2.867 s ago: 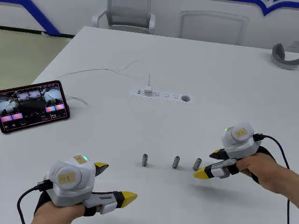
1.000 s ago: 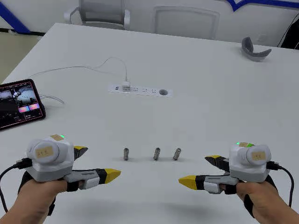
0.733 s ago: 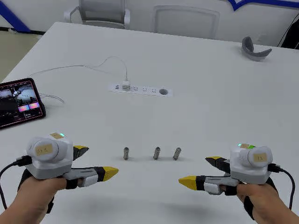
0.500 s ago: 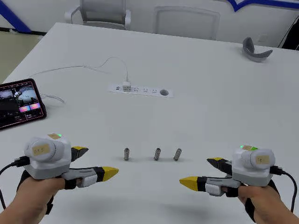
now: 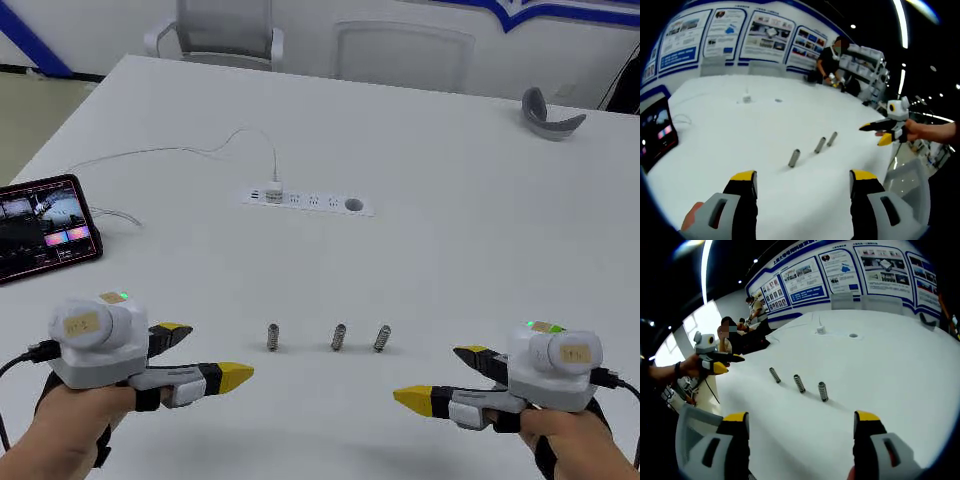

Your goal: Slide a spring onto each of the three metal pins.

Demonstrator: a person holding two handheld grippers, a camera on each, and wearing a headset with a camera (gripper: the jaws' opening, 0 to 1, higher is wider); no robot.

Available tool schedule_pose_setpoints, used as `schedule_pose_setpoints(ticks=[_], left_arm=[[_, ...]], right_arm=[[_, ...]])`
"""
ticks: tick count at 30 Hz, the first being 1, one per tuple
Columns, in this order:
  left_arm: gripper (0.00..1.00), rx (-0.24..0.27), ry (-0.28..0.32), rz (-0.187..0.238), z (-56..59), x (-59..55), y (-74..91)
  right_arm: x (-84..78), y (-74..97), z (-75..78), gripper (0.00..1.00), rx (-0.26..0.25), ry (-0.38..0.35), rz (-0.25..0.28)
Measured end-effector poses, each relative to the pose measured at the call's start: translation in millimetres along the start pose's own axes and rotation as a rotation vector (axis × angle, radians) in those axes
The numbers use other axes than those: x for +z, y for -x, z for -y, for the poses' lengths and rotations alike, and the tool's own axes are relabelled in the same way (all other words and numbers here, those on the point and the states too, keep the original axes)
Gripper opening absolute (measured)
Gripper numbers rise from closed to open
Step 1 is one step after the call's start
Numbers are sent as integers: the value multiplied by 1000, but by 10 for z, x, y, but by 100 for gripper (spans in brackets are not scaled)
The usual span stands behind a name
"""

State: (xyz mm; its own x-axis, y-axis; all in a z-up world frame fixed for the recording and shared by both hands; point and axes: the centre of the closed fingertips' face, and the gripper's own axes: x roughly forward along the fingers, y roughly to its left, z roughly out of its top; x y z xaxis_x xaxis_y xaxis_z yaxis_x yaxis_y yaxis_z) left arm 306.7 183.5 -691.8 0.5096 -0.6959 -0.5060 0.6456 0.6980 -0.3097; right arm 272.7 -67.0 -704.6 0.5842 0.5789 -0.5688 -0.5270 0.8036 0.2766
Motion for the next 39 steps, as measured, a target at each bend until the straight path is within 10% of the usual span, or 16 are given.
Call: schedule_pose_setpoints(ticks=[12, 39], left_arm=[[100, 38, -15, 16, -42, 46, 48], [87, 8, 9, 9, -39, -5, 54]], right_arm=[[-44, -1, -33, 88, 7, -4, 1], [-67, 13, -53, 90, 6, -11, 6]])
